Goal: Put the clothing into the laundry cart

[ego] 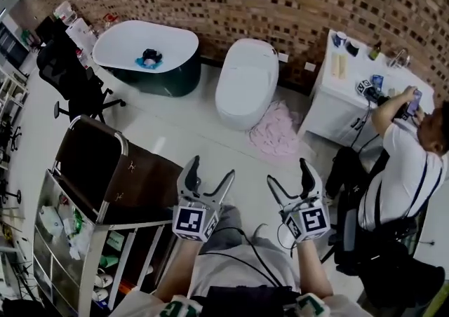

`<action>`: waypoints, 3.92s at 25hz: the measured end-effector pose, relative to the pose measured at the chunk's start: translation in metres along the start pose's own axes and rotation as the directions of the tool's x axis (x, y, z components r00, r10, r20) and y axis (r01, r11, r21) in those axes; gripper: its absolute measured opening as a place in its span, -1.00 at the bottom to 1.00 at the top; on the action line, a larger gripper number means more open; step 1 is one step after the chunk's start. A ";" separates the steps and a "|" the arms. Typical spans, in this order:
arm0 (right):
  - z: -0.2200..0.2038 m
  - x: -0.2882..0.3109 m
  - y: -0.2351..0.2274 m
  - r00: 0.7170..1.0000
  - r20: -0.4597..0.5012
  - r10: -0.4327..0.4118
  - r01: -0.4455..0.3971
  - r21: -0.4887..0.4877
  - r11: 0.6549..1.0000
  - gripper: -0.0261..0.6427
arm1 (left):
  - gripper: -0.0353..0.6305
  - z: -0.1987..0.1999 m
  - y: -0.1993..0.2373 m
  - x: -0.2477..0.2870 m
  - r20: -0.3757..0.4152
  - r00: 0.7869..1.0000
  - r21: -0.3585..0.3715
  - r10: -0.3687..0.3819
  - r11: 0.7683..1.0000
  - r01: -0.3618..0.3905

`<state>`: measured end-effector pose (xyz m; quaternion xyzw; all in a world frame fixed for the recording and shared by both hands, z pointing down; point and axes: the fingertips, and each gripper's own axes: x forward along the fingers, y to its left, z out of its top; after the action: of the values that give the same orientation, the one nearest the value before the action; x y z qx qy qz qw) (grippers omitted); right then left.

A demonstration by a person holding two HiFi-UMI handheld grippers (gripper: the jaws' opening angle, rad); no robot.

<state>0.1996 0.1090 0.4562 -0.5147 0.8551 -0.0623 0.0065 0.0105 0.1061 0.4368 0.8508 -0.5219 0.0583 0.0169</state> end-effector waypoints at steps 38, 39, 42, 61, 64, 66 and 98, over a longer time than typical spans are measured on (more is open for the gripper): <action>-0.707 0.380 -0.355 0.700 -0.714 0.000 0.083 0.082 0.993 0.48 | 0.30 -0.413 0.108 0.498 -0.147 0.951 -0.067 -0.273 0.962 0.266; -0.732 0.387 -0.364 0.693 -0.720 -0.002 0.083 0.077 0.994 0.49 | 0.30 -0.425 0.109 0.503 -0.138 0.952 -0.060 -0.272 0.962 0.266; -0.812 0.408 -0.392 0.669 -0.743 -0.003 0.084 0.072 0.994 0.63 | 0.30 -0.458 0.116 0.514 -0.122 0.958 -0.046 -0.260 0.966 0.256; -1.016 0.460 -0.469 0.502 -0.850 -0.160 0.221 -0.053 0.974 -0.20 | 0.30 -0.545 0.158 0.493 -0.105 0.984 -0.015 -0.141 0.990 0.141; -0.974 0.452 -0.459 0.615 -0.785 -0.071 0.270 0.126 0.955 -0.41 | 0.30 -0.524 0.154 0.496 -0.105 0.981 -0.013 -0.161 0.987 0.161; -0.903 0.452 -0.442 0.725 -0.688 -0.034 0.232 0.197 0.953 -0.42 | 0.30 -0.501 0.149 0.496 -0.119 0.977 -0.016 -0.174 0.985 0.174; 0.271 0.353 -0.132 0.830 0.473 0.294 -0.366 0.065 0.928 -0.44 | 0.29 0.117 0.221 0.282 0.108 0.989 -0.028 0.106 0.994 -0.103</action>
<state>0.1704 -0.2904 0.2214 -0.3569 0.8982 -0.0031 0.2565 -0.0504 -0.2543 0.3469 0.8240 -0.5665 0.0067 -0.0055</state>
